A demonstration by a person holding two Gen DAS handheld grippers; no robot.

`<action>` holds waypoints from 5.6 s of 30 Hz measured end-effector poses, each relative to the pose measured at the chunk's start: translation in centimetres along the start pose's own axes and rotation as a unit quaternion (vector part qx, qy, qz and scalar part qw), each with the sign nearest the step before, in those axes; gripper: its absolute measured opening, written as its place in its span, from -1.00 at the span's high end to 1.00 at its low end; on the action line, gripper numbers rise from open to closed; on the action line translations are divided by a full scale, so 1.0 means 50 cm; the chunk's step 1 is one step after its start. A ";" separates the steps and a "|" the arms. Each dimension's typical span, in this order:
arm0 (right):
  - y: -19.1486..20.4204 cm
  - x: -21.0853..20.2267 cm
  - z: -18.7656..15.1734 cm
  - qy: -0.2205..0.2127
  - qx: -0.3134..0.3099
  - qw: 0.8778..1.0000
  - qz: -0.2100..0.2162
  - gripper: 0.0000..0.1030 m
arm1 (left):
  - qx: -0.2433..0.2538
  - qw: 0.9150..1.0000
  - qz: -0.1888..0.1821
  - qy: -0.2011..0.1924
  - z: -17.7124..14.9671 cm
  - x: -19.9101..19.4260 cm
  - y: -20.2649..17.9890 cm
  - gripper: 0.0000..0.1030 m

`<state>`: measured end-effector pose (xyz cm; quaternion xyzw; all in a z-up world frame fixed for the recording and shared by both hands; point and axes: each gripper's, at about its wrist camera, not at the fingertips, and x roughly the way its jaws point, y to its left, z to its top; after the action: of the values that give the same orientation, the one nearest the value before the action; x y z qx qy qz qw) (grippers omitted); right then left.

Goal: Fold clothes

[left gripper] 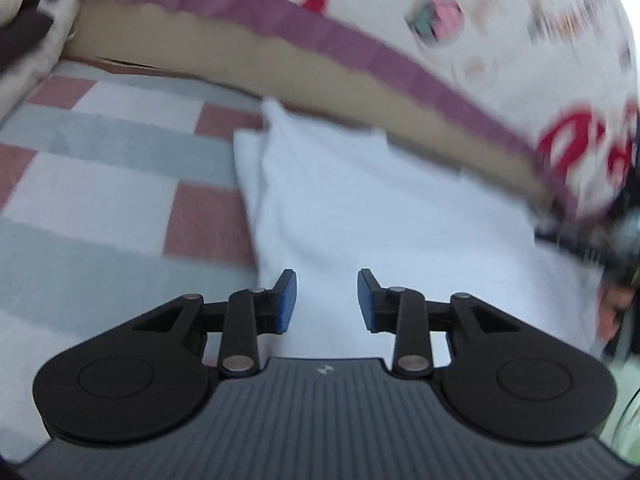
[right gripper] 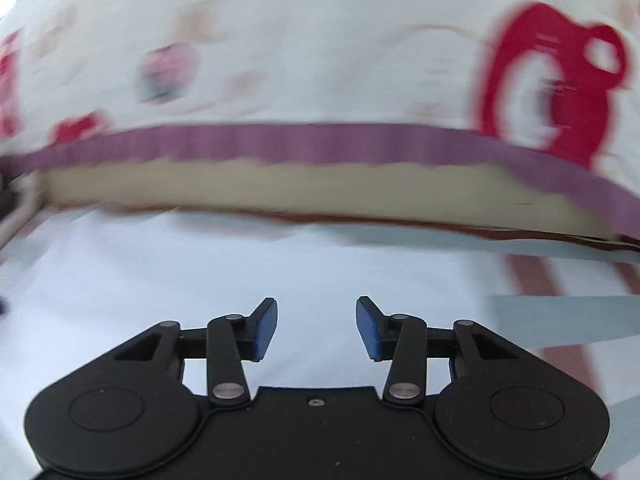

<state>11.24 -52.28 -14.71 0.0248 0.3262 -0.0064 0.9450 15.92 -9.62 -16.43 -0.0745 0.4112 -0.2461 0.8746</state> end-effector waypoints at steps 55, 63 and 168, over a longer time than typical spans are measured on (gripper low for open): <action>-0.148 -0.155 -0.250 -0.072 0.429 0.900 -0.027 0.67 | 0.099 0.995 -0.005 0.027 -0.070 0.069 -0.312 0.20; -0.156 -0.210 -0.247 -0.093 0.382 0.919 -0.030 0.67 | 0.089 0.996 0.009 0.027 -0.115 0.073 -0.289 0.20; 0.200 -0.142 -0.151 0.117 0.204 0.935 0.266 0.72 | -0.159 0.985 -0.005 -0.067 -0.081 -0.155 -0.004 0.72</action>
<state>1.27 -41.94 -15.82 0.3039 0.4073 0.1817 0.8418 8.60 -5.70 -13.73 -0.2306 0.3851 -0.1766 0.8760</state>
